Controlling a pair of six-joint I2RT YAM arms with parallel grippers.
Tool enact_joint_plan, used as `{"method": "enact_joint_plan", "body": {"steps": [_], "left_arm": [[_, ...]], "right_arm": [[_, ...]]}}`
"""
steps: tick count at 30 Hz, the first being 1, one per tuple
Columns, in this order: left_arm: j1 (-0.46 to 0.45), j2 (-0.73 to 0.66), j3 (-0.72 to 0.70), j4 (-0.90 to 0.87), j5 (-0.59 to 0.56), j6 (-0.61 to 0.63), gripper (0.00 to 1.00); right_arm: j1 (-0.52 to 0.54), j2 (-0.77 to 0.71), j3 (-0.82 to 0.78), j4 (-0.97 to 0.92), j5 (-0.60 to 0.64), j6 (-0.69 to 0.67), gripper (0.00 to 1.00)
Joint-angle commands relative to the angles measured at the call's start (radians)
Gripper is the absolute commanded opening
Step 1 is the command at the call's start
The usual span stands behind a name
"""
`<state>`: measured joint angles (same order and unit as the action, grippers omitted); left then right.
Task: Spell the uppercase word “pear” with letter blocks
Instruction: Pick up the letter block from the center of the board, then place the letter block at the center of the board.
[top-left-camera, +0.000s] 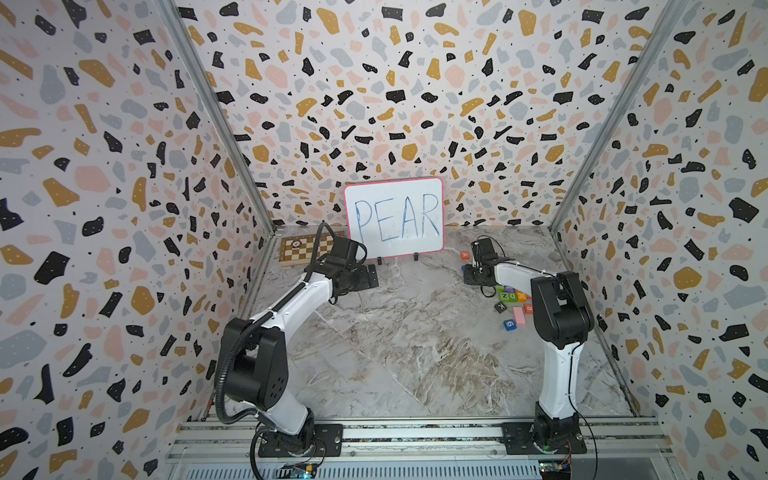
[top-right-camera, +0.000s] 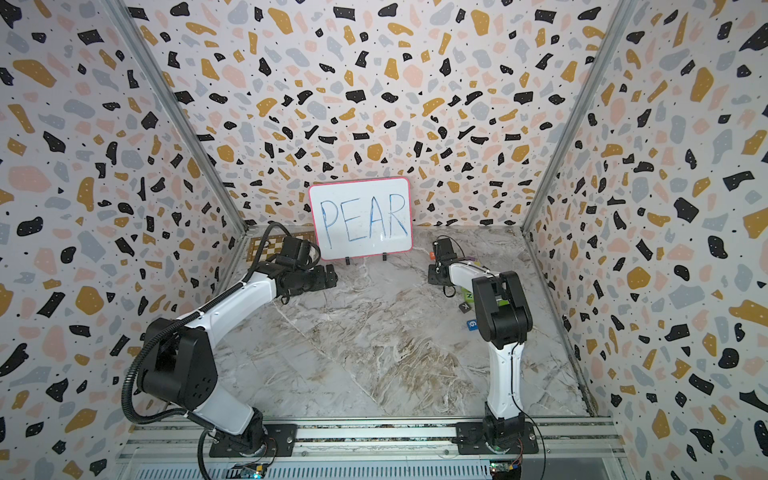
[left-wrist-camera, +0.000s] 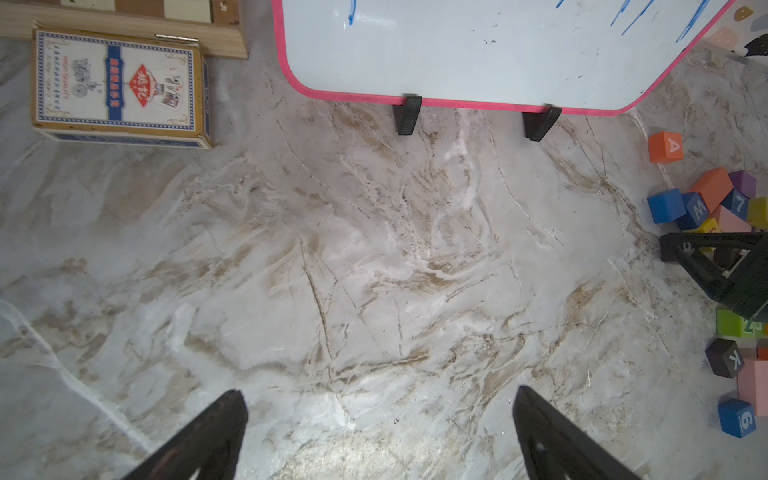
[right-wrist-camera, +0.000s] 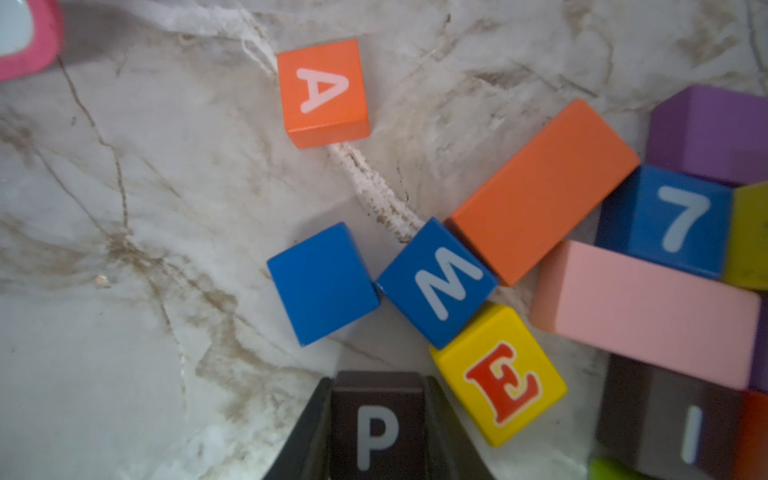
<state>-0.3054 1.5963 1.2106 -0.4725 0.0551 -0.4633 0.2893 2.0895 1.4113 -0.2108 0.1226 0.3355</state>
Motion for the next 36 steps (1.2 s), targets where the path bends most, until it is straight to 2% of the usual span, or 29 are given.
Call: {"method": "enact_joint_plan", "body": {"steps": [1,5,10,21,30,36], "left_arm": [[-0.006,-0.057,-0.006,-0.028,0.016,-0.012,0.99],[-0.004,-0.098,-0.038,-0.035,0.008,-0.017,0.99],[0.024,-0.108,-0.054,-0.042,0.060,-0.030,0.99],[0.130,-0.109,-0.100,-0.028,0.171,-0.073,0.99],[0.227,-0.084,-0.137,0.027,0.283,-0.119,0.99],[0.267,-0.068,-0.175,0.115,0.386,-0.173,0.99]], "right_arm": [[0.040,-0.066,0.014,-0.038,0.021,0.024,0.32],[0.098,-0.103,0.001,-0.043,0.037,0.055,0.32],[0.197,-0.102,0.025,-0.062,0.037,0.150,0.30],[0.413,0.052,0.240,-0.085,-0.020,0.252,0.30],[0.498,0.215,0.473,-0.133,-0.054,0.279,0.30],[0.514,0.271,0.537,-0.140,-0.068,0.293,0.30]]}}
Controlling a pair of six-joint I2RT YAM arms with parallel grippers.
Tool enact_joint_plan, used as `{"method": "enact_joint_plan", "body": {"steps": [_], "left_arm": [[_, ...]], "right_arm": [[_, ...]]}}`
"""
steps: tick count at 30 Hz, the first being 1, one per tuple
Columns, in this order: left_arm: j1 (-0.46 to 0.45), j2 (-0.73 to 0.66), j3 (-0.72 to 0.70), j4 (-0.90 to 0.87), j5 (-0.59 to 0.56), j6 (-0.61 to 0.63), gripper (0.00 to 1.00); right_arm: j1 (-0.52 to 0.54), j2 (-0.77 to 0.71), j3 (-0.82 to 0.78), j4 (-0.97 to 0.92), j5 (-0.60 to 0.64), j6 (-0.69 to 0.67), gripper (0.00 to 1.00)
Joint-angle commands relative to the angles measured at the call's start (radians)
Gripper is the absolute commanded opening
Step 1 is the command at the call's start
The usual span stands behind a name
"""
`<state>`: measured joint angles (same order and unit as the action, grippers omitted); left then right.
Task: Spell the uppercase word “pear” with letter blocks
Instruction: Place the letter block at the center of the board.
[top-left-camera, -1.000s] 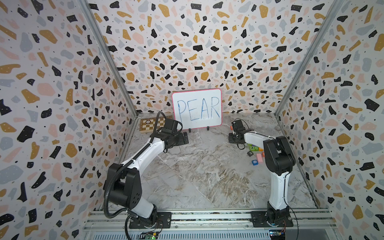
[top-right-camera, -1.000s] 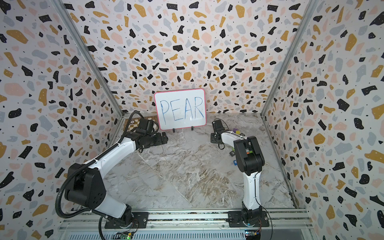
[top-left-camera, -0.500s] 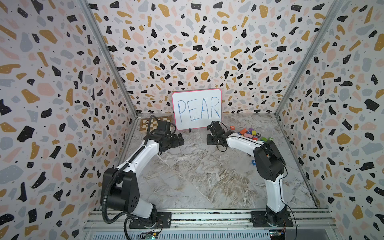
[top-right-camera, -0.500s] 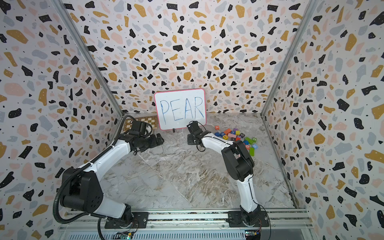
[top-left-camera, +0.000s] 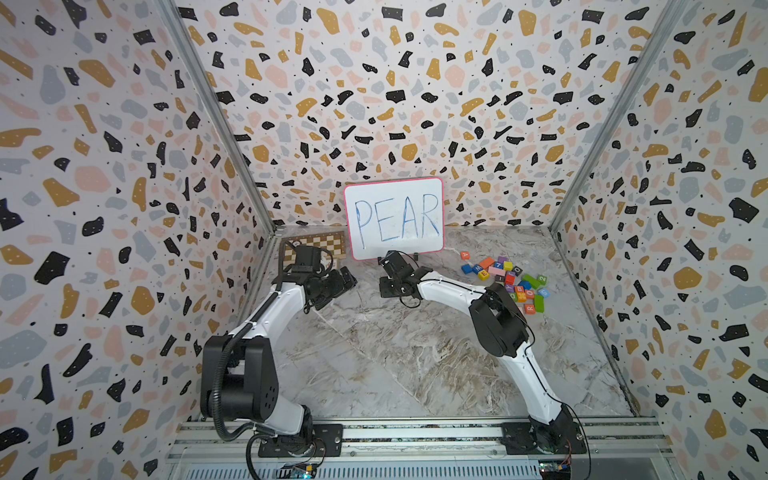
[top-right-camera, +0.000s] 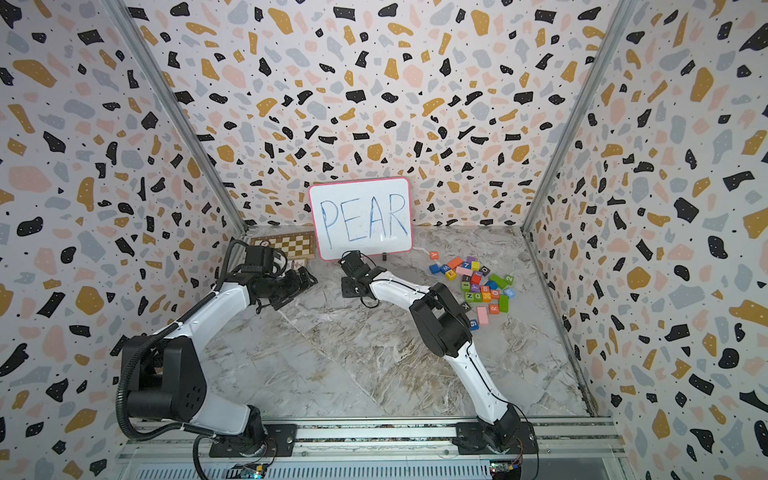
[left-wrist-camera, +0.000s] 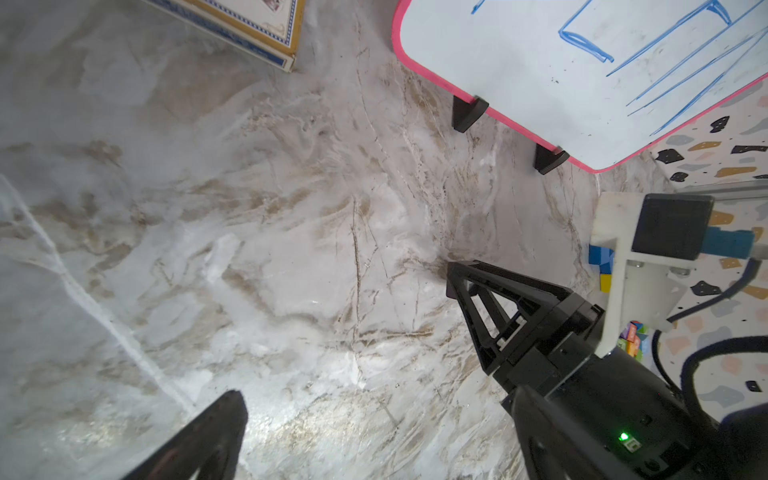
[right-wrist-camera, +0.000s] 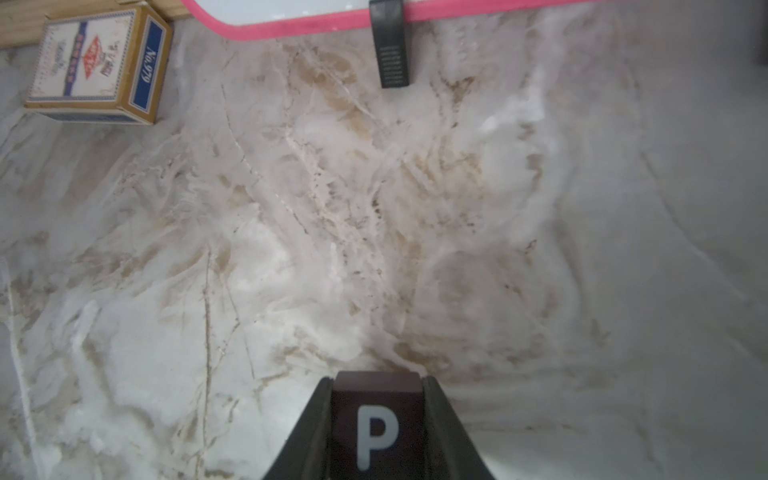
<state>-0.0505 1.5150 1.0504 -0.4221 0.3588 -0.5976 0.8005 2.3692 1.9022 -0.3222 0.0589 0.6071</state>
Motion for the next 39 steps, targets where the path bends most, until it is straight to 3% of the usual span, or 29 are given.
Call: {"method": "enact_joint_plan", "body": {"steps": [1,23,39], "left_arm": [[0.014,0.016,-0.016,0.073,0.094,-0.042,0.99],[0.018,0.002,-0.072,0.082,0.115,-0.037,0.99],[0.018,-0.012,-0.085,0.098,0.125,-0.044,0.99]], "right_arm": [[0.003,-0.005,0.049,-0.025,-0.003,0.025,0.30],[0.029,0.133,0.231,-0.086,0.053,0.080,0.33],[0.026,0.130,0.238,-0.110,0.023,0.074,0.49]]}}
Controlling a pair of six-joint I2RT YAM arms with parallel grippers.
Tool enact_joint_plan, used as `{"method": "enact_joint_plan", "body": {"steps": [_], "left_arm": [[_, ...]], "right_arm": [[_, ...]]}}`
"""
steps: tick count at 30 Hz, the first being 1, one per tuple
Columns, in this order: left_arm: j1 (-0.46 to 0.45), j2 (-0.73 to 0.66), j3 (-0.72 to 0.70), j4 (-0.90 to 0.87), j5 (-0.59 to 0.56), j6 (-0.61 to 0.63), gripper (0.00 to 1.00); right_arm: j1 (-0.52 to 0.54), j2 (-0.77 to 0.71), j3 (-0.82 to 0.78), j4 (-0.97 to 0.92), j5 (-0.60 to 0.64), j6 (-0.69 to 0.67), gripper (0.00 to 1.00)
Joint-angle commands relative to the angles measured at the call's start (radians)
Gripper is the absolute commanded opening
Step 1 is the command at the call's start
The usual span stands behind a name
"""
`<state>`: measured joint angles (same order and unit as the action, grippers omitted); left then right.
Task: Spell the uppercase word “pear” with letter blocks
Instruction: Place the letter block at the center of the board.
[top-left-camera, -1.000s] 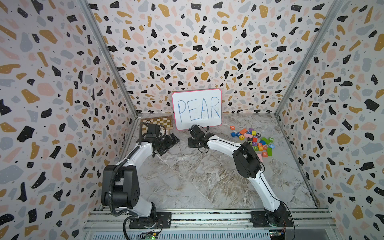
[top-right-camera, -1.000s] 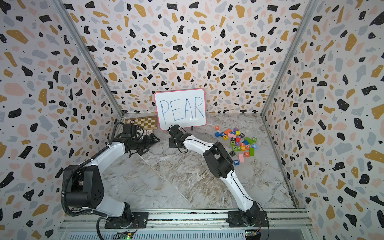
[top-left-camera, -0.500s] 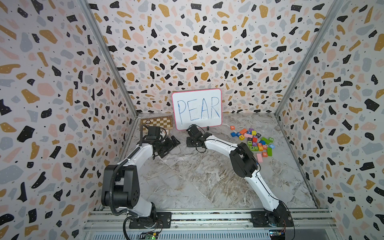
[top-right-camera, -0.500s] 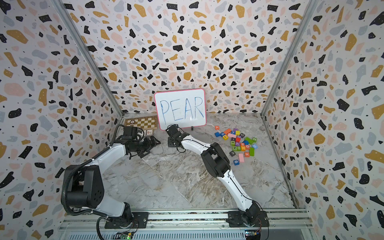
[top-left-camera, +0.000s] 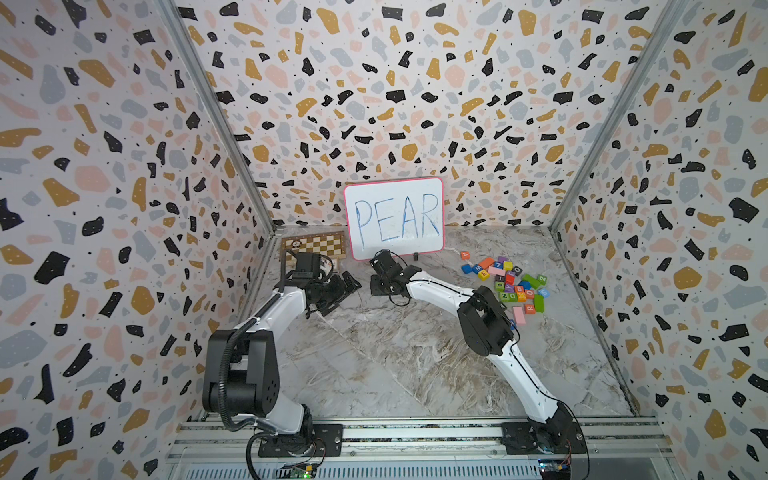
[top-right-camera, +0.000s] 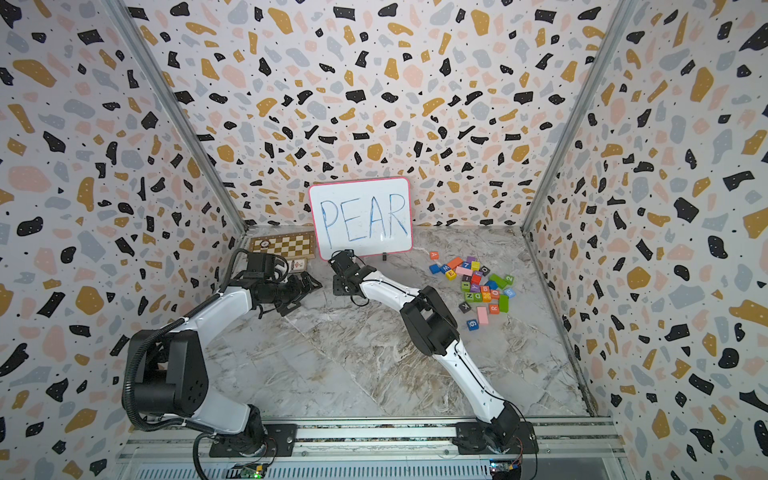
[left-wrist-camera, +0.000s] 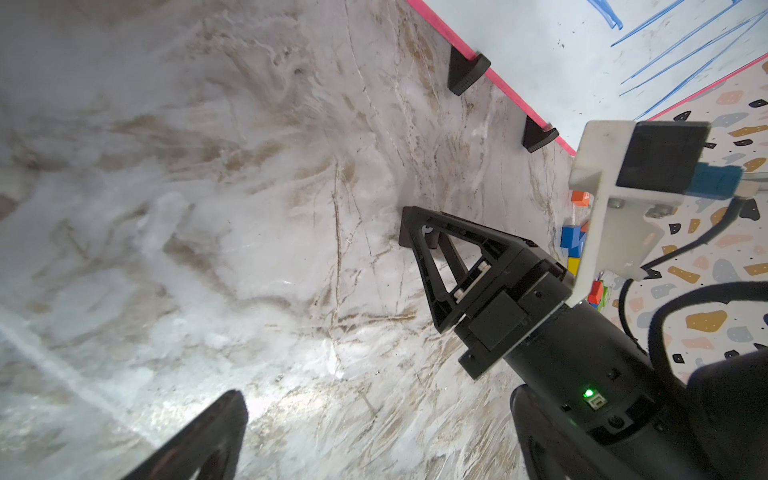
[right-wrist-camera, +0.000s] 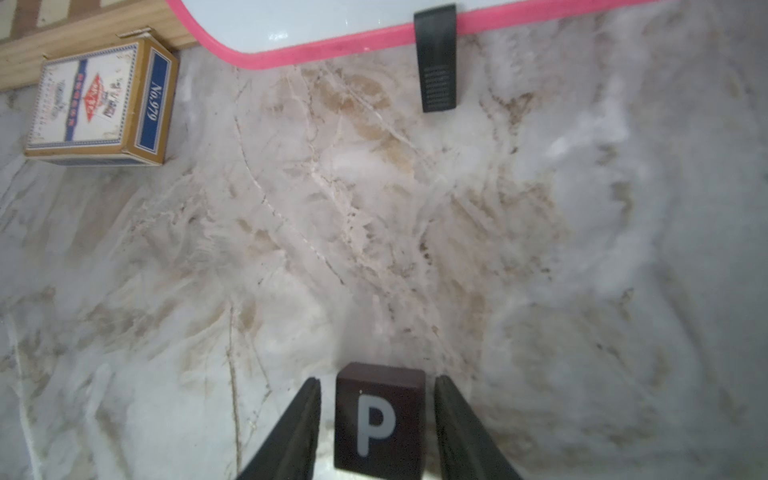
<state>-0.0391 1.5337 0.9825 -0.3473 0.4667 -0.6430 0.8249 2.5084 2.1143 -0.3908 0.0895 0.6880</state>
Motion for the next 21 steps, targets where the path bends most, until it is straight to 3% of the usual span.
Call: {"method": "enact_joint_plan", "body": {"steps": [1,11,21], "left_arm": [[0.007,-0.032,-0.019,0.025,0.018,0.000,0.99],[0.006,-0.032,-0.027,0.037,0.026,-0.016,0.99],[0.005,-0.040,-0.036,0.045,0.046,-0.035,0.99]], "right_arm": [[0.002,-0.016,0.018,-0.045,-0.010,-0.008,0.49],[0.003,-0.093,-0.082,-0.010,-0.029,-0.013,0.49],[-0.018,-0.146,-0.083,-0.008,-0.039,-0.036,0.57]]}}
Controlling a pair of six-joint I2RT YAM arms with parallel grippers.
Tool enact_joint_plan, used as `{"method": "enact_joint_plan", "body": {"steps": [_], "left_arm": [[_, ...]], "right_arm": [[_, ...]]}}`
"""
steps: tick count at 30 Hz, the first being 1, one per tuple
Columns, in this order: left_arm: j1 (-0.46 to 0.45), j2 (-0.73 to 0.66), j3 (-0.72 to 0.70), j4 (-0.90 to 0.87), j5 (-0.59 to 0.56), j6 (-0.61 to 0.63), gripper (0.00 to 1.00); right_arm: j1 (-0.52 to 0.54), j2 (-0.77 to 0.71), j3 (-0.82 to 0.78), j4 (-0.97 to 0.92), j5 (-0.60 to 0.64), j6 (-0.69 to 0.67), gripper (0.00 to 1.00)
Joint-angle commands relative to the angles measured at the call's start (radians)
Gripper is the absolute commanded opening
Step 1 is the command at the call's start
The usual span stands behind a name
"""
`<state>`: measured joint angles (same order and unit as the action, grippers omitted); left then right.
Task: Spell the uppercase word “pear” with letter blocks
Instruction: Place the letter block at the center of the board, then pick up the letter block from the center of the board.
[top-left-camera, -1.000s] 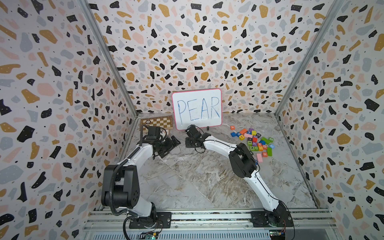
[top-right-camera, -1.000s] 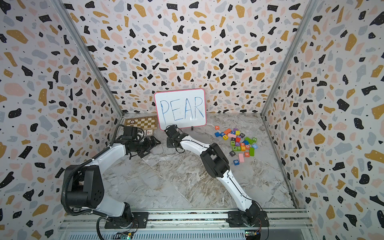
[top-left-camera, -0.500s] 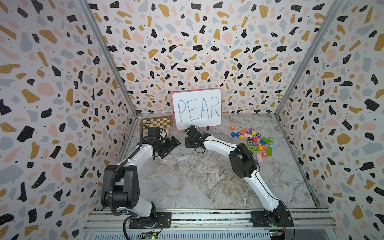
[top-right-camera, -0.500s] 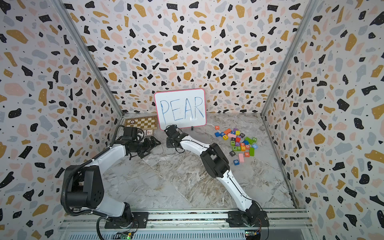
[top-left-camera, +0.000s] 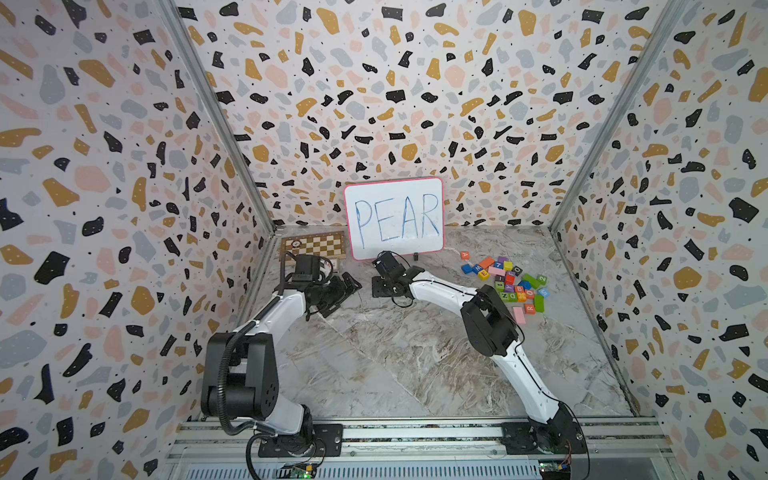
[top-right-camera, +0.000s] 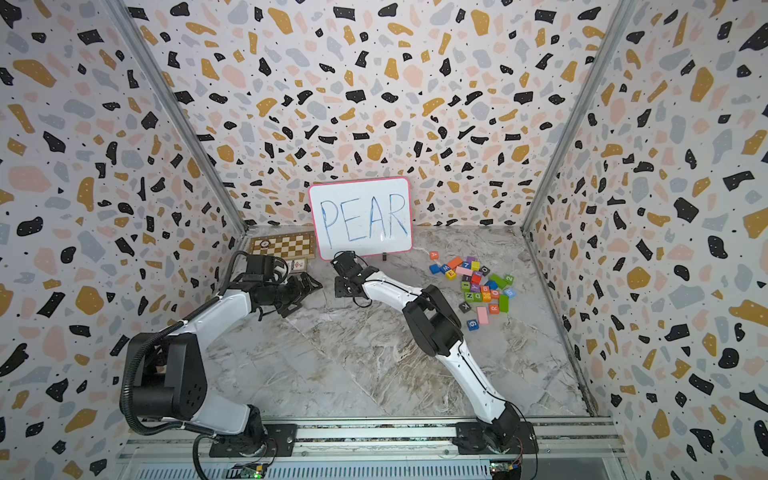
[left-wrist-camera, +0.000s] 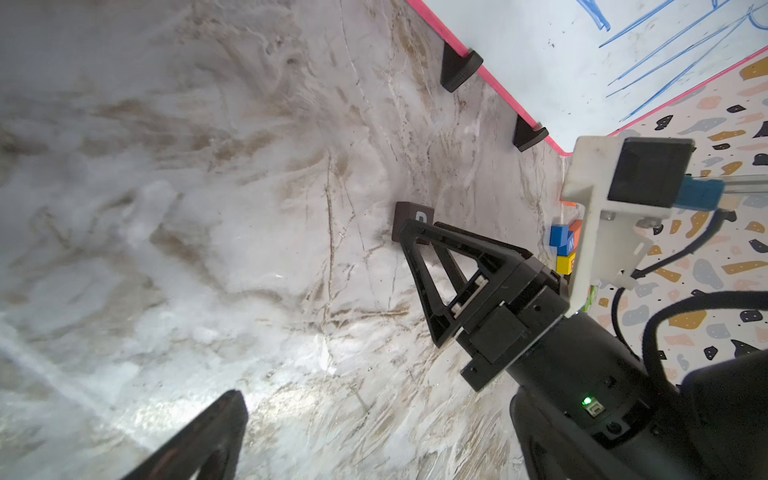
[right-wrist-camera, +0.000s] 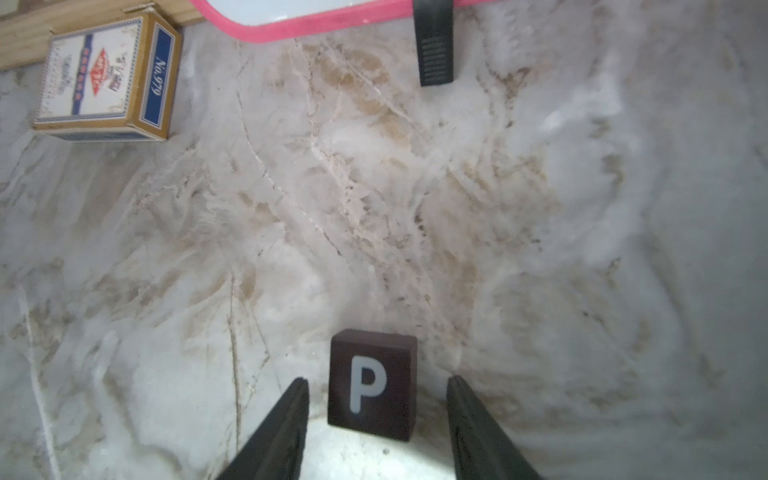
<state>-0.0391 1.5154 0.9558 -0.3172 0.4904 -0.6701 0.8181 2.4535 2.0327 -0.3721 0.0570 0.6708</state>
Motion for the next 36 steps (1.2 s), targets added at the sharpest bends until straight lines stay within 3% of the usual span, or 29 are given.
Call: {"method": "enact_joint_plan", "body": {"steps": [1,9,19,25,36], "left_arm": [[0.003,-0.023,-0.007,0.014,0.030,-0.003,0.99],[-0.039,-0.034,0.035,-0.035,0.066,0.053,0.99],[-0.169,-0.027,0.082,-0.068,0.017,0.075,0.99],[-0.250,0.024,0.147,-0.087,-0.005,0.079,0.99],[-0.353,0.198,0.290,-0.088,0.006,0.073,0.99]], "right_arm": [[-0.014,-0.098,0.001,-0.027,-0.010,-0.024,0.58],[-0.036,-0.180,-0.005,-0.046,-0.049,-0.136,0.58],[-0.119,-0.355,-0.231,-0.037,0.024,-0.388,0.57],[-0.254,-0.441,-0.377,-0.024,0.049,-0.519,0.57],[-0.588,-0.476,-0.493,-0.005,-0.052,-0.568,0.51]]}}
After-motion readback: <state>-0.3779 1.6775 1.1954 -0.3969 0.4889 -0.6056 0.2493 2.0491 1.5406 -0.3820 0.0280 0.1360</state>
